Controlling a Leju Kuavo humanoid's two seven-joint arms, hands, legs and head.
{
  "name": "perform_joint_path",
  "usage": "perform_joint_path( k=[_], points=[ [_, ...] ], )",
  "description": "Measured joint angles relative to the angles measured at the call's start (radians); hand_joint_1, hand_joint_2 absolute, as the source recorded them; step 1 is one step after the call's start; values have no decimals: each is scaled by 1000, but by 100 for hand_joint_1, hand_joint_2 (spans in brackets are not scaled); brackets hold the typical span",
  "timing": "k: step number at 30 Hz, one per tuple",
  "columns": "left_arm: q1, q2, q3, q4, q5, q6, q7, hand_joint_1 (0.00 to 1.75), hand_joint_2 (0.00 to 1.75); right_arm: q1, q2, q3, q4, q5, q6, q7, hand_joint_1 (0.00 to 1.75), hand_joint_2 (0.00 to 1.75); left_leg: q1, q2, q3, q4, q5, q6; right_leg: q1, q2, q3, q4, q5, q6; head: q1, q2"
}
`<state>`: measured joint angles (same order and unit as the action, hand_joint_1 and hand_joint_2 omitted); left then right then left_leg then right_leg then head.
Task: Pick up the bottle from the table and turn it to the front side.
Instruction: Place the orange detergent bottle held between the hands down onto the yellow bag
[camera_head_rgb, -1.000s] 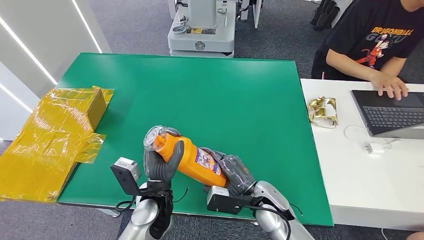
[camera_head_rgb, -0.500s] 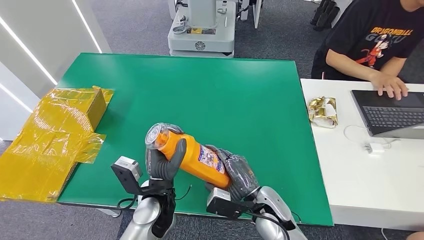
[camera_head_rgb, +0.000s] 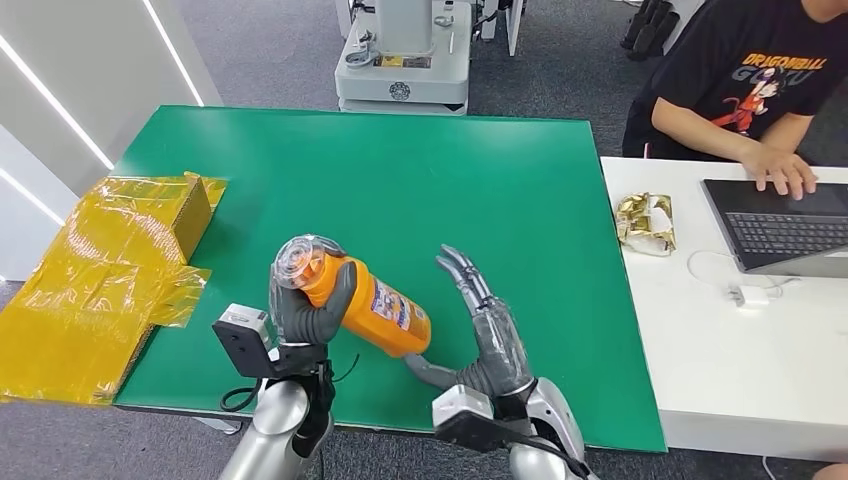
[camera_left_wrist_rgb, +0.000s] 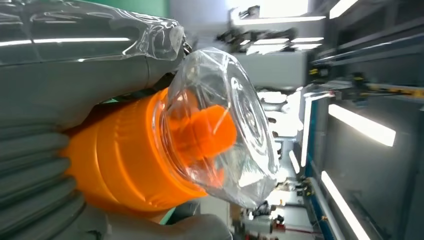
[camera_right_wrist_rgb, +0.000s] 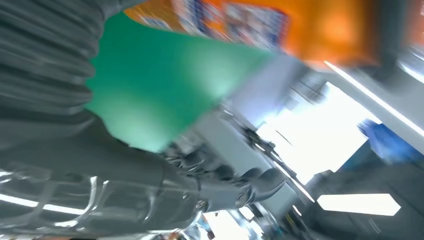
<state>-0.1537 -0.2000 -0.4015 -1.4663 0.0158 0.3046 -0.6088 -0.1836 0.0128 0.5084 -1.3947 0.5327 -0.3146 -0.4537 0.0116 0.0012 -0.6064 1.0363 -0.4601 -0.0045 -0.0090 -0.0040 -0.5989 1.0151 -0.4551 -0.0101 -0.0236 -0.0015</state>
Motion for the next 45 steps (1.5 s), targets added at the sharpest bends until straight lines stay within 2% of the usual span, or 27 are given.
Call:
perform_joint_path(
  k=[5, 9, 13, 19, 22, 25, 30, 37, 41, 45],
  points=[
    [-15, 42, 57, -30, -90, 48, 2, 175, 175, 31, 43, 15, -144, -88, -117, -69, 0, 175, 0, 0, 0, 0, 0, 0, 0, 0, 0, 0, 0, 0, 0, 0],
    [-17, 63, 82, -48, -115, 70, 1, 175, 175, 44, 51, 33, -213, -101, -135, -79, 0, 175, 0, 0, 0, 0, 0, 0, 0, 0, 0, 0, 0, 0, 0, 0],
    [-24, 85, 91, -54, -187, 144, -4, 175, 175, 53, 51, 49, -248, -120, -170, -100, 0, 175, 0, 0, 0, 0, 0, 0, 0, 0, 0, 0, 0, 0, 0, 0],
    [-52, 165, 105, -56, -404, 257, 52, 175, 175, 58, 51, 76, -262, -156, -194, -99, 0, 175, 0, 0, 1, 0, 0, 0, 0, 0, 0, 0, 0, 0, 0, 0],
    [-62, 203, 116, -56, -462, 284, 72, 175, 175, 61, 51, 83, -263, -162, -198, -95, 0, 175, 0, 0, 1, 0, 0, 0, 0, 0, 0, 1, 0, 0, 0, 0],
    [-64, 238, 122, -56, -535, 290, 112, 175, 175, 62, 51, 85, -264, -175, -194, -95, 0, 175, 0, 0, 1, 0, 0, 0, 0, 0, 0, 1, 0, 0, 0, 0],
    [-60, 336, 143, -59, -724, 258, 221, 175, 175, 74, 48, 86, -273, -208, -170, -106, 0, 175, 0, 2, 1, 0, 0, 0, 0, 2, 0, 1, 0, 0, 0, 0],
    [-38, 441, 176, -68, -921, 223, 297, 175, 175, 89, 47, 88, -284, -213, -154, -112, 0, 175, 0, 2, 1, -1, 0, -1, 0, 2, 0, 1, 0, 0, 0, 0],
    [-34, 487, 180, -68, -995, 204, 328, 175, 175, 92, 47, 90, -291, -216, -140, -108, 0, 175, 0, 1, 1, -1, 0, 0, 0, 1, 0, 1, 0, 0, 0, 0],
    [-34, 548, 177, -62, -1243, 175, 385, 175, 175, 91, 45, 91, -299, -229, -120, -105, 0, 175, 0, 2, 1, -1, 0, -1, 0, 3, 0, 1, 0, 0, 0, 0]
  ],
)
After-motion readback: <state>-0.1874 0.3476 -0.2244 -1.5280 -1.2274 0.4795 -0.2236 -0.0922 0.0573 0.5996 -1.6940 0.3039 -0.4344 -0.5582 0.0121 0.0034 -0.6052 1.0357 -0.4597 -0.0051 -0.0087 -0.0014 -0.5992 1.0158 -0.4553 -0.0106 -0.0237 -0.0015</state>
